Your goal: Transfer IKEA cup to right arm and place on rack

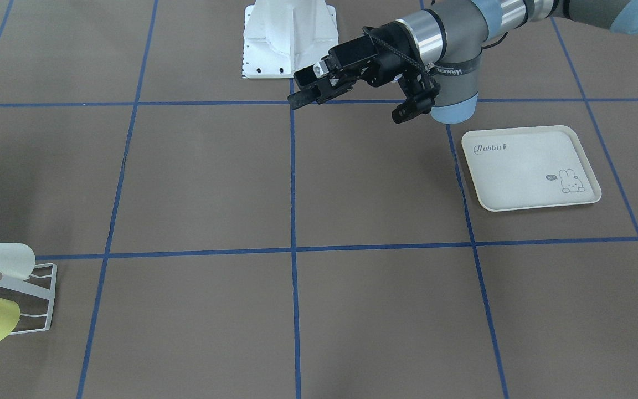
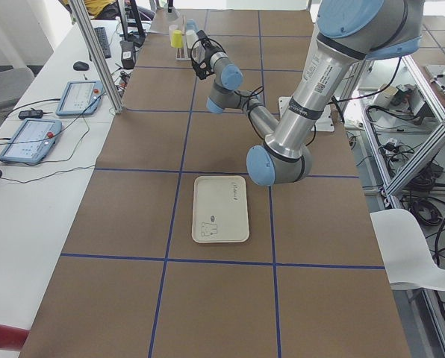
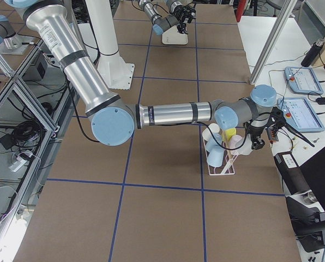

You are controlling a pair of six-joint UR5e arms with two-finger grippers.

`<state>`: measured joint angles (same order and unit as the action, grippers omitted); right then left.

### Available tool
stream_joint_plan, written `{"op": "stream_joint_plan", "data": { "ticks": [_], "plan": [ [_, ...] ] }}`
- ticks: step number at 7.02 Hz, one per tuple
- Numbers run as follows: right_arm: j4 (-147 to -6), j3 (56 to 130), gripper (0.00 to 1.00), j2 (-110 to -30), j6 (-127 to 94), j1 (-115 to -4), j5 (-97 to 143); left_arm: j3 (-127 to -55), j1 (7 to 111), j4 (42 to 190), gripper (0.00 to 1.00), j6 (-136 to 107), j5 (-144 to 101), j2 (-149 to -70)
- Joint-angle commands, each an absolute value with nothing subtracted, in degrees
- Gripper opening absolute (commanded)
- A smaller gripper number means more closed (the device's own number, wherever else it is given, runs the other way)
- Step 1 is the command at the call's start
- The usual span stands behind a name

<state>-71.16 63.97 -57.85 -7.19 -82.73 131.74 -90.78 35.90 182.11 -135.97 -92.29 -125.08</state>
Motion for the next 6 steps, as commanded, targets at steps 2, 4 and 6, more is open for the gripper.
{"op": "stream_joint_plan", "data": {
  "ticks": [2, 4, 6],
  "plan": [
    [-71.19, 63.46, 0.0, -58.18, -7.21, -81.57, 131.13, -90.79, 35.77, 182.11, 1.0, -135.97, -92.29, -125.16],
    [-71.1, 62.05, 0.0, -58.1, -7.21, -81.47, 131.13, -90.79, 35.68, 182.11, 1.0, -135.97, -92.29, -125.16],
    [-71.1, 60.48, 0.0, -58.18, -7.21, -80.6, 130.96, -90.79, 35.68, 182.11, 1.0, -135.97, -92.29, -125.16]
  ]
}}
